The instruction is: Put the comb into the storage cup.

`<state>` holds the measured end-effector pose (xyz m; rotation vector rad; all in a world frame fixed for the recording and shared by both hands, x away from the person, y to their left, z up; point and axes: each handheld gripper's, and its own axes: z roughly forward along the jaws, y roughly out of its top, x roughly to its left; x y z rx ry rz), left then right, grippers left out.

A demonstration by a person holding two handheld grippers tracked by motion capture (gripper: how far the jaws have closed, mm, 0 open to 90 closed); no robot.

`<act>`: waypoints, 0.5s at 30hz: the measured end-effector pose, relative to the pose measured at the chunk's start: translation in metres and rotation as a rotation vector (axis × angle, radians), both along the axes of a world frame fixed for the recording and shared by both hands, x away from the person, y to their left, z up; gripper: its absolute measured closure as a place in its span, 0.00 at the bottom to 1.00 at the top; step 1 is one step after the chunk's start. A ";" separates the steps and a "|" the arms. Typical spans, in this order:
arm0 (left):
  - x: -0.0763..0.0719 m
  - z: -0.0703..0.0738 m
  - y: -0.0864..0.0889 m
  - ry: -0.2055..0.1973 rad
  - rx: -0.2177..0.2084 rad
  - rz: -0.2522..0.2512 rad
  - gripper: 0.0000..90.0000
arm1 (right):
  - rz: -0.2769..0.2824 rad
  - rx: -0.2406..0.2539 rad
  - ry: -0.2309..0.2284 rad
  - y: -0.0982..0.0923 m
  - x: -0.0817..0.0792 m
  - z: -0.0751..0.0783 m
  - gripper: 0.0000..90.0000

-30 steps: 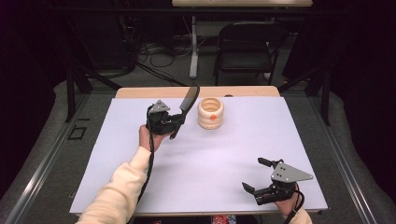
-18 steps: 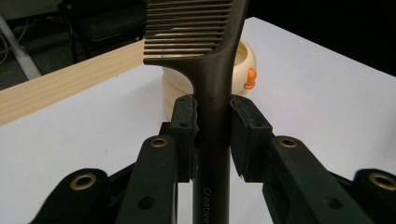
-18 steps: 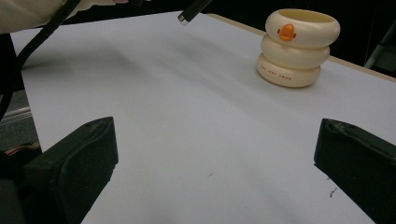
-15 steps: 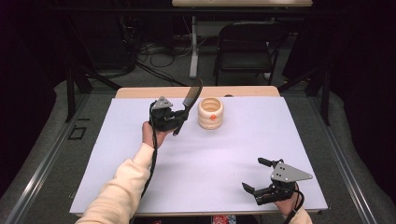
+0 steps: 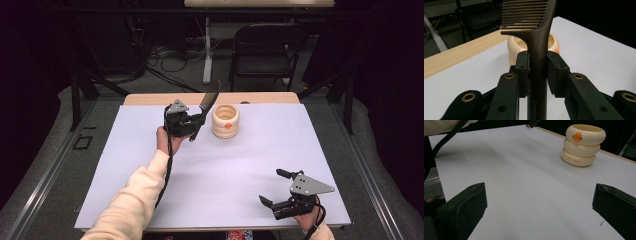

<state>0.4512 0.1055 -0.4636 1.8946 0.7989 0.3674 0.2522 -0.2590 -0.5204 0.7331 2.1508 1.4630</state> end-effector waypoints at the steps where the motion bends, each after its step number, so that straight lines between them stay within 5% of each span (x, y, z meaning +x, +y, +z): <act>1: 0.001 0.000 -0.001 -0.002 0.001 -0.001 0.81 | -0.001 0.000 0.000 0.000 0.000 0.000 0.00; 15: 0.010 0.005 -0.014 -0.002 -0.002 -0.007 0.81 | -0.002 0.000 -0.001 0.000 0.000 0.000 0.00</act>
